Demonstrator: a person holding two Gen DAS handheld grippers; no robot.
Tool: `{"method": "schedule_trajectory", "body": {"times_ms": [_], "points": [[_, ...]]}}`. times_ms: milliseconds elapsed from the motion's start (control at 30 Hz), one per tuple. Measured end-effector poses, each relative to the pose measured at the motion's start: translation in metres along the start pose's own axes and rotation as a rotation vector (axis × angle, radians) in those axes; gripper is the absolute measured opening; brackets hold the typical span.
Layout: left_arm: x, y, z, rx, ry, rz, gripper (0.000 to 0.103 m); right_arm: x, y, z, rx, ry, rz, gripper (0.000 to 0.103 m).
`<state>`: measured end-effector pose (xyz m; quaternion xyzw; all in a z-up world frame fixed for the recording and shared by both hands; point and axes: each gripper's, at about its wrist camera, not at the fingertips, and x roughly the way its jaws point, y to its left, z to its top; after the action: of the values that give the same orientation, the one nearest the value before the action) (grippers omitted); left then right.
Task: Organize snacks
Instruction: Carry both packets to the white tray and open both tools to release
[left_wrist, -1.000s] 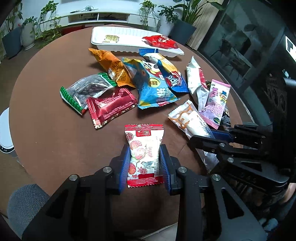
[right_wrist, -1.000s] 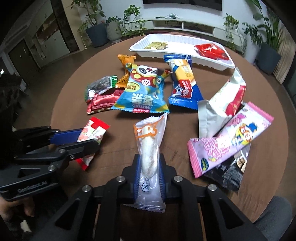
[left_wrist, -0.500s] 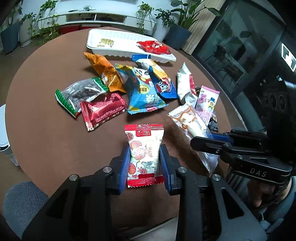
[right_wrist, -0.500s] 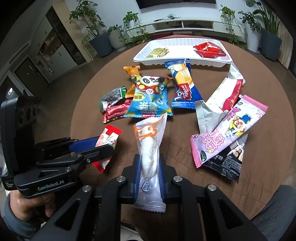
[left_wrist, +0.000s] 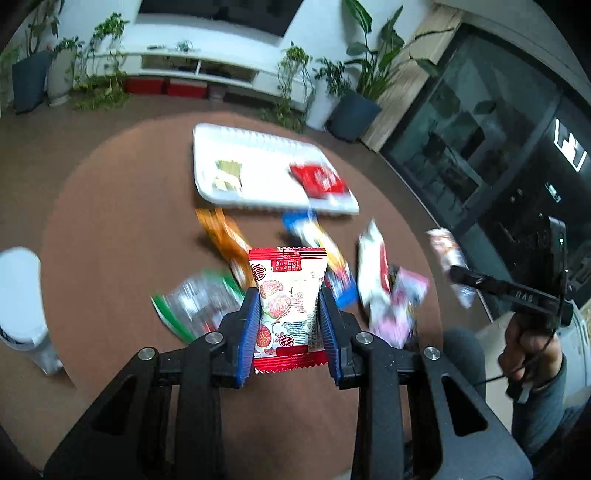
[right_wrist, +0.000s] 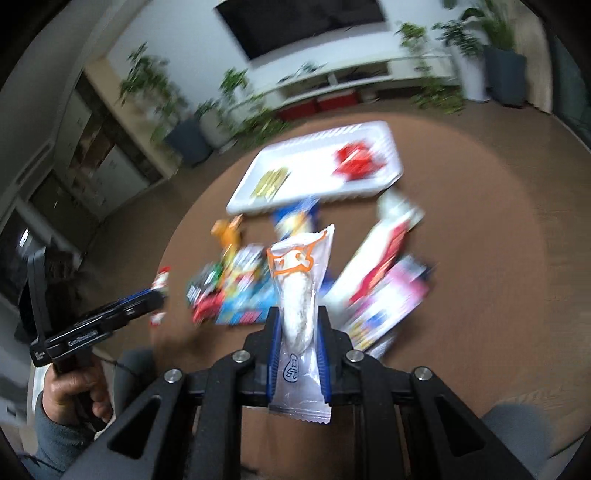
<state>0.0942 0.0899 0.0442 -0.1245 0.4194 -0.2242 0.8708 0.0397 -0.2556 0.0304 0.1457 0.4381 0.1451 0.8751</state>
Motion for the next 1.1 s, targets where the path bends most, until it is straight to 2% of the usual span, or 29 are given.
{"method": "schedule_trajectory", "body": {"times_ms": [167,267,367,567,700,800,900,1100], "points": [[0.002,0.011,0.07,0.023,-0.056,0.041,0.029,-0.026,-0.031,0.059,0.033,-0.102,-0.052,0.019],[0.015,0.011,0.112,0.056,-0.059,0.06,0.029,-0.023,-0.027,0.098,0.016,-0.136,-0.053,0.019],[0.035,0.014,0.151,0.073,-0.047,0.079,0.029,-0.003,-0.011,0.136,-0.015,-0.127,-0.006,0.019],[0.096,0.023,0.203,0.082,0.011,0.109,0.029,0.076,0.032,0.192,-0.072,-0.033,0.051,0.019],[0.145,0.037,0.216,0.07,0.067,0.128,0.029,0.133,0.048,0.207,-0.095,0.056,0.034,0.019],[0.177,0.047,0.21,0.062,0.105,0.136,0.029,0.178,0.05,0.209,-0.1,0.121,-0.003,0.019],[0.207,0.053,0.194,0.065,0.141,0.14,0.029,0.209,0.049,0.202,-0.101,0.174,-0.035,0.019],[0.242,0.054,0.184,0.086,0.167,0.15,0.029,0.249,0.042,0.19,-0.119,0.243,-0.078,0.019]]}}
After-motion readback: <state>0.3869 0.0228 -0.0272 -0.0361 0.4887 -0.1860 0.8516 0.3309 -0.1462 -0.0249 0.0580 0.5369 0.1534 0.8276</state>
